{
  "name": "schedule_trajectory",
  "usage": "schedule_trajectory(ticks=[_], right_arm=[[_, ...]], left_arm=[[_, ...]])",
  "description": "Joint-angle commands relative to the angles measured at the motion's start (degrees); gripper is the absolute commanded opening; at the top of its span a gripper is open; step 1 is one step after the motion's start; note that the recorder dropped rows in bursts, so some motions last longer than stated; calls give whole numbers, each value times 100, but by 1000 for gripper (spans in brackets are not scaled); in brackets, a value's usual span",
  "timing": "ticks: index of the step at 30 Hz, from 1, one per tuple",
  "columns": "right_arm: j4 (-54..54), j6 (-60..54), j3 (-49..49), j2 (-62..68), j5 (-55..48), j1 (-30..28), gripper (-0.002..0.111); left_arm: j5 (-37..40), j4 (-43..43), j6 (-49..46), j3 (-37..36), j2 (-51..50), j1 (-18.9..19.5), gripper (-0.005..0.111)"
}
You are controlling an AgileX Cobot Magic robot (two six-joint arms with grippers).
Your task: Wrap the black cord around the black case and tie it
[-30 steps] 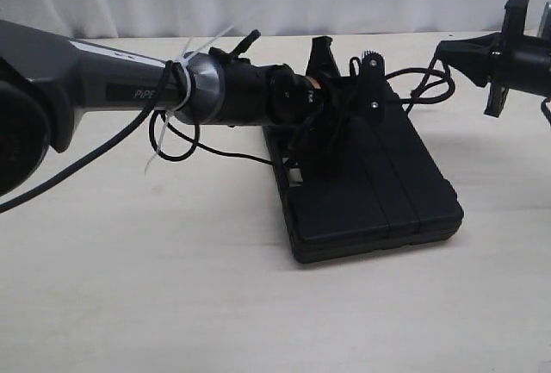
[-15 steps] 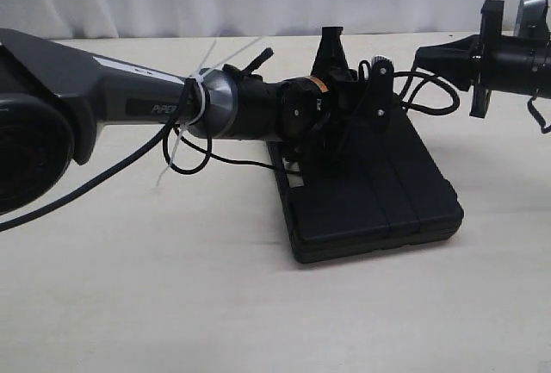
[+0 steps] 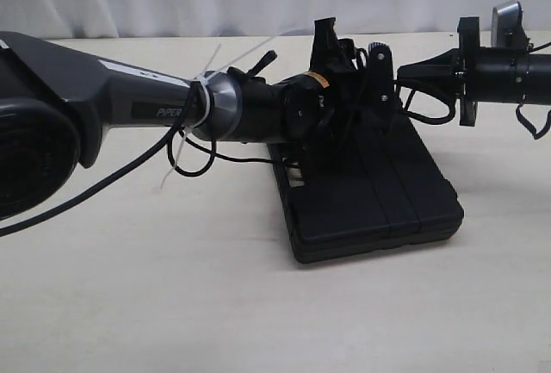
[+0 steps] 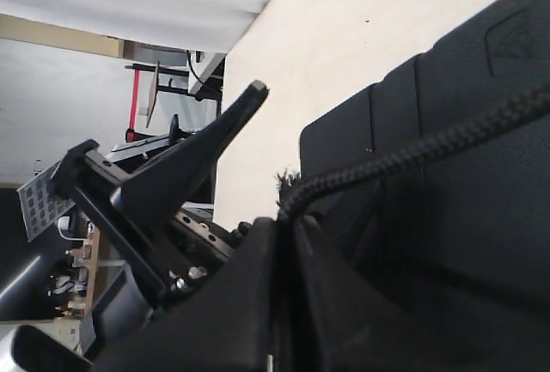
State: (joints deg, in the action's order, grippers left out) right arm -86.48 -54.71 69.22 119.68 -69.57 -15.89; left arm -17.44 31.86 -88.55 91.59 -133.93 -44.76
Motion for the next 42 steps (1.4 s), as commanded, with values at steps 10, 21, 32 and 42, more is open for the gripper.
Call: schedule_trajectory(ticks=[10,21,32,42], right_arm=[[61,-309,-26,-52,-39,3,4],[61,-321,-26,-52,-39,3,4],[61,-358,-26,-52,-39,3,4],[346,-243,-26,-52,-39,3,4]], left_arm=[[3578,1215,632,-19,849,131,63],[4441,-827,2738,-19,992,356,63],[5545,-855,2711,-19,1661,305,63],[4177,-1327,2676,-19,1343,-118,63]])
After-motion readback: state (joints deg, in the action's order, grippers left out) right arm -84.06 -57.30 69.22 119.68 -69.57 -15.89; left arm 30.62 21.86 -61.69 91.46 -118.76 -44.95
